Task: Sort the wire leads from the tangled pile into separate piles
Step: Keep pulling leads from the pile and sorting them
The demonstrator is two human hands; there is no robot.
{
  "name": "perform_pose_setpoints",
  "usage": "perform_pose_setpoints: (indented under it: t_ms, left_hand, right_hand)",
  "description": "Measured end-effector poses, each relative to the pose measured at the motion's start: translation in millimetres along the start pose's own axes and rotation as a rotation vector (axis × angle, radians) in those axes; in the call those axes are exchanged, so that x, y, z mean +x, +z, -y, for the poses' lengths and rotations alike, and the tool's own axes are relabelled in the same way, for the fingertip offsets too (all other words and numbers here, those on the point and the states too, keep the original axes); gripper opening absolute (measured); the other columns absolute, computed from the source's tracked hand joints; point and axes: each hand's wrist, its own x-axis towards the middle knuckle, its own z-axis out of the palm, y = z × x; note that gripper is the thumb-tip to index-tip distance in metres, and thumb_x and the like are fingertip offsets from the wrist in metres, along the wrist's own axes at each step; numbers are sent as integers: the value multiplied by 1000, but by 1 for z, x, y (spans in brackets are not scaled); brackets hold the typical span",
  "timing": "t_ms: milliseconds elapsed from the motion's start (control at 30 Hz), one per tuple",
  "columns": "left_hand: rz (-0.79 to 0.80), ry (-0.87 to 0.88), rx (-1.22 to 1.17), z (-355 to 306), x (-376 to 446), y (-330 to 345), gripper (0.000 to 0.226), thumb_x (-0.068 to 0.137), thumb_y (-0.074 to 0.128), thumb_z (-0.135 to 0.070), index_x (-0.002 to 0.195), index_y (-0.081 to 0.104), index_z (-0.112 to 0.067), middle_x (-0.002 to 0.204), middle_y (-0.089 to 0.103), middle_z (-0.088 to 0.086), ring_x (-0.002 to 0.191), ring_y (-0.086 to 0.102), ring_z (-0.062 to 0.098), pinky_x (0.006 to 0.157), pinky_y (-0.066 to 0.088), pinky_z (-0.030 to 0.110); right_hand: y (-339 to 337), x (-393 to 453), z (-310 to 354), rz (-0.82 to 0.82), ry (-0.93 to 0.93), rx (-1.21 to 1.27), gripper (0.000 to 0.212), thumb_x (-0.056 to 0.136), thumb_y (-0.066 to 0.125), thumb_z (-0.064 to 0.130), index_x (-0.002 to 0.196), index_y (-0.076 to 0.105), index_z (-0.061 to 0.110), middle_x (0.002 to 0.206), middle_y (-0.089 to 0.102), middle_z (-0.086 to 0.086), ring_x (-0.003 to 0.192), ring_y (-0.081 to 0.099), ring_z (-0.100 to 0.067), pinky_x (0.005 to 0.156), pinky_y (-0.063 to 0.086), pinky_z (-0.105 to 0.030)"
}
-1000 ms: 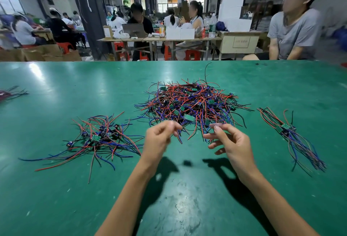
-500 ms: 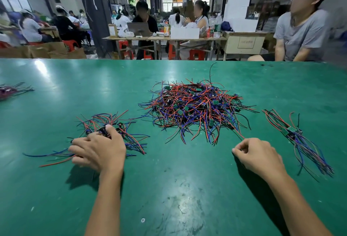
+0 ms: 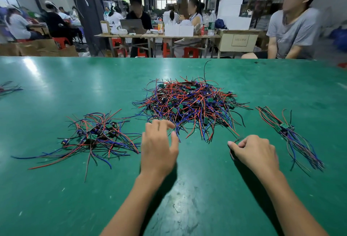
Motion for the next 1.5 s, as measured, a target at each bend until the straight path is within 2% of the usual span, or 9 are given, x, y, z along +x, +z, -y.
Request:
perform_pose_setpoints:
  t_ms: [167, 333, 567, 700, 800, 967, 1100, 1367, 1500]
  left_hand:
    - [169, 212, -51, -18, -18, 13, 16, 94, 57, -28, 103, 68, -19, 96, 61, -4, 95, 54, 18, 85, 45, 38]
    - [194, 376, 20, -21, -20, 15, 25, 92, 67, -31, 116, 70, -24, 106, 63, -1, 97, 57, 21, 81, 45, 35]
    - [-6, 435, 86, -3, -1, -3, 13, 77, 85, -17, 76, 75, -26, 80, 68, -11, 77, 61, 21, 75, 32, 32]
    - [-232, 71, 114, 22, 15, -22, 18, 84, 76, -11, 87, 72, -28, 89, 68, -12, 93, 54, 17, 81, 21, 32]
    - [-434, -338, 259, 56, 21, -39, 7, 93, 67, -29, 96, 74, -28, 98, 70, 1, 101, 51, 27, 88, 25, 42]
    - [-425, -765, 182, 73, 18, -41, 20, 89, 60, -22, 106, 70, -25, 120, 58, 11, 120, 40, 34, 98, 27, 51]
    - [-411, -501, 126, 44, 21, -27, 24, 86, 62, -20, 110, 64, -25, 118, 54, 6, 115, 38, 26, 89, 27, 43]
    - [-71, -114, -15, -7, -5, 8, 31, 87, 63, -20, 115, 56, -31, 111, 54, -16, 104, 42, 9, 79, 15, 29]
    - [28, -20, -48, -11, -11, 11, 34, 88, 58, -20, 121, 56, -29, 114, 55, -14, 109, 44, 11, 81, 19, 30]
  right_hand:
    - [-1, -10, 8, 18, -129, -99, 21, 88, 58, 37, 78, 71, 24, 85, 67, -11, 89, 64, -39, 67, 42, -34]
    - [8, -29, 27, -4, -495, -119, 17, 97, 51, 43, 98, 61, 29, 102, 66, 7, 103, 62, -21, 74, 43, -33]
    - [12, -42, 46, -241, -829, 123, 7, 95, 66, 30, 95, 67, 23, 85, 62, 8, 80, 63, -20, 64, 49, -36]
    - [14, -36, 46, -305, -677, 345, 35, 96, 55, 51, 121, 62, 28, 101, 63, 12, 92, 57, -11, 81, 47, -31]
    - [16, -13, 37, -392, -447, 256, 46, 94, 58, 43, 134, 56, 19, 123, 63, -1, 109, 54, -24, 90, 44, -41]
    - [25, 20, 14, -159, -108, 25, 48, 98, 55, 47, 132, 61, 13, 124, 63, -15, 116, 51, -37, 93, 43, -44]
    - [27, 22, 15, -258, -156, 151, 26, 100, 59, 33, 108, 76, 16, 101, 71, -15, 98, 60, -37, 76, 48, -40]
    - [23, 11, 13, -235, -182, 91, 21, 92, 68, 39, 100, 79, 23, 98, 73, -9, 95, 65, -35, 76, 52, -38]
    - [15, -6, 24, -460, -332, 269, 13, 92, 63, 31, 85, 69, 23, 84, 66, 1, 82, 61, -27, 65, 42, -33]
